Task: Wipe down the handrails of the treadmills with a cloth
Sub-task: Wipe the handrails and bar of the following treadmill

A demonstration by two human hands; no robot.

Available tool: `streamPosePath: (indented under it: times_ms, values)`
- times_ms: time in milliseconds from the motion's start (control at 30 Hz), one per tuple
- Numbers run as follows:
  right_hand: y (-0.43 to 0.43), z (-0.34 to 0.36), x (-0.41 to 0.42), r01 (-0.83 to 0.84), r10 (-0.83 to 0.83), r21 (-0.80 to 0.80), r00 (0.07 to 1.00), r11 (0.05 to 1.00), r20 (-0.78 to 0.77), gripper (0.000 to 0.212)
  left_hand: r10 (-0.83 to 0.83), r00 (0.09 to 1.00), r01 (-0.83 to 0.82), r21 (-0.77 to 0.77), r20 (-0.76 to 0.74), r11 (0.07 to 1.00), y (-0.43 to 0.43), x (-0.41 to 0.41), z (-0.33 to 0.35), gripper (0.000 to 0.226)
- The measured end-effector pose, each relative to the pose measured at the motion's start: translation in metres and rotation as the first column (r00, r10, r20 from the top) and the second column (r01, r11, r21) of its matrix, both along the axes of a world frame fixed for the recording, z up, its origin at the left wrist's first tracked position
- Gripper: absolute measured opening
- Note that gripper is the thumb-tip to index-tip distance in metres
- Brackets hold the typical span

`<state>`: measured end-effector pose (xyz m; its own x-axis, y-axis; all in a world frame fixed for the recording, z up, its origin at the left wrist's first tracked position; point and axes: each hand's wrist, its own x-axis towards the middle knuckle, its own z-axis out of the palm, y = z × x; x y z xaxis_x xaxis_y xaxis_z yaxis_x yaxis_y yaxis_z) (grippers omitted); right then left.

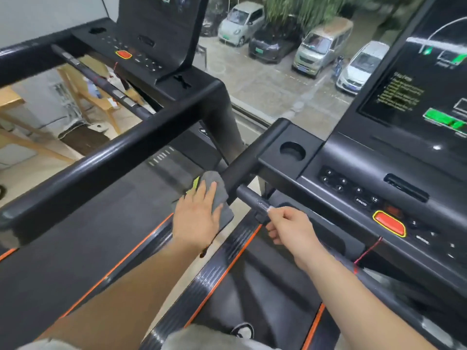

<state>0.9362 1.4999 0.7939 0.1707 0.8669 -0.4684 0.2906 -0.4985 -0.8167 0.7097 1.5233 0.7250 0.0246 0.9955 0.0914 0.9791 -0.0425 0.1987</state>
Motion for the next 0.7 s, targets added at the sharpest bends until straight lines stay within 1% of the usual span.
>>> streamPosePath:
  times_ms: [33,67,100,133,167,200,233,267,300,367,400,467,533,567,600,633,700]
  values:
    - [0.001,0.000,0.014,0.000,0.000,0.023,0.999,1.000,0.035,0.025,0.019,0.988,-0.024,0.030,0.155,0.999,0.004,0.003,0.002,0.058]
    - [0.002,0.000,0.027,-0.004,-0.001,0.052,0.996,0.999,0.085,0.024,0.024,0.948,-0.039,0.041,0.317,0.998,0.007,0.007,0.005,0.060]
    - [0.002,-0.002,0.040,-0.005,-0.009,0.097,0.989,0.995,0.146,0.022,0.011,0.889,-0.033,0.040,0.458,0.999,0.010,0.012,0.010,0.060]
    - [0.002,-0.002,0.049,-0.016,-0.012,0.135,0.978,0.991,0.207,0.021,-0.026,0.832,-0.008,0.058,0.554,0.998,0.013,0.020,0.016,0.058]
    - [0.001,-0.003,0.058,-0.021,-0.024,0.171,0.967,0.985,0.255,0.019,-0.083,0.800,0.028,0.101,0.594,0.995,0.016,0.031,0.020,0.056]
    - [0.000,-0.002,0.064,-0.024,-0.033,0.189,0.955,0.982,0.295,0.012,-0.148,0.798,0.074,0.148,0.584,0.986,0.019,0.043,0.023,0.056]
    - [0.000,-0.003,0.071,-0.045,-0.019,0.184,0.942,0.982,0.335,0.003,-0.217,0.817,0.140,0.182,0.534,0.973,0.024,0.056,0.022,0.057]
    - [0.000,-0.004,0.077,-0.093,0.025,0.151,0.915,0.984,0.402,0.018,-0.283,0.844,0.223,0.182,0.456,0.958,0.029,0.068,0.018,0.060]
    - [0.000,-0.007,0.085,-0.164,0.106,0.084,0.877,0.983,0.468,0.037,-0.338,0.870,0.309,0.136,0.359,0.941,0.036,0.078,0.010,0.063]
    - [0.000,-0.007,0.098,-0.235,0.250,-0.099,0.805,0.967,0.538,0.069,-0.436,0.884,0.438,0.027,0.166,0.899,0.049,0.090,-0.005,0.066]
    - [0.000,-0.006,0.104,-0.242,0.303,-0.183,0.785,0.953,0.540,0.080,-0.476,0.874,0.478,0.005,0.102,0.879,0.057,0.091,-0.011,0.062]
    - [-0.002,-0.008,0.114,-0.233,0.360,-0.293,0.768,0.927,0.530,0.091,-0.527,0.848,0.529,-0.036,0.049,0.848,0.072,0.085,-0.019,0.056]
    - [-0.004,-0.008,0.118,-0.220,0.399,-0.363,0.732,0.905,0.552,0.091,-0.595,0.802,0.589,-0.091,-0.055,0.803,0.089,0.079,-0.024,0.058]
    - [-0.005,-0.009,0.120,-0.215,0.415,-0.387,0.711,0.897,0.568,0.088,-0.606,0.789,0.594,-0.126,-0.105,0.795,0.095,0.081,-0.022,0.059]
    - [-0.007,-0.010,0.120,-0.209,0.426,-0.403,0.692,0.891,0.583,0.083,-0.591,0.796,0.575,-0.137,-0.133,0.806,0.097,0.087,-0.019,0.059]
    - [-0.009,-0.011,0.121,-0.199,0.425,-0.406,0.676,0.892,0.602,0.076,-0.551,0.820,0.539,-0.113,-0.154,0.835,0.095,0.098,-0.016,0.055]
    - [-0.013,-0.014,0.121,-0.156,0.395,-0.401,0.669,0.903,0.630,0.061,-0.433,0.894,0.439,0.034,-0.119,0.898,0.081,0.120,-0.011,0.042]
